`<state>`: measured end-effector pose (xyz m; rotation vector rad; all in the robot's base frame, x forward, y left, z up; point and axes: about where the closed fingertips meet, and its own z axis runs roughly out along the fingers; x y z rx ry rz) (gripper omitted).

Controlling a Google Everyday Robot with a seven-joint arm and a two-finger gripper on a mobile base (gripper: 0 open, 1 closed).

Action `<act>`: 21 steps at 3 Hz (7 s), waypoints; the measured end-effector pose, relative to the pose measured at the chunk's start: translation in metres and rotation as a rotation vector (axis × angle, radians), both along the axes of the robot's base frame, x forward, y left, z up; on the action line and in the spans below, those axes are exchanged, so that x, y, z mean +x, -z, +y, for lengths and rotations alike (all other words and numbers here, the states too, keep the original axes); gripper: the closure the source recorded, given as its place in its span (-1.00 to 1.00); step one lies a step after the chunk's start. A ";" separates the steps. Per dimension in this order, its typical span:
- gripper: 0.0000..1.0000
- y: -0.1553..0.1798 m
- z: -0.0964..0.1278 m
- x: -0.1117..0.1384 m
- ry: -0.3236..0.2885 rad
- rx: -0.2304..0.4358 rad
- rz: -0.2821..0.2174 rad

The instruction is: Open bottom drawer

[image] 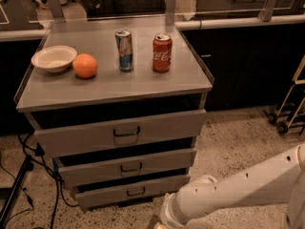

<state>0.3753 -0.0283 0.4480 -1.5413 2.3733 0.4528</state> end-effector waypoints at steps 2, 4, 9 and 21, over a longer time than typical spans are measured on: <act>-1.00 0.068 -0.010 0.051 -0.020 0.038 -0.046; -1.00 0.086 -0.007 0.050 0.001 0.060 -0.028; -1.00 0.207 -0.005 0.147 -0.008 0.059 -0.104; -1.00 0.257 -0.023 0.110 -0.072 -0.003 -0.026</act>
Offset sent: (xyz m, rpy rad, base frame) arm 0.0671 -0.0212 -0.0769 0.0716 -0.0801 -0.0071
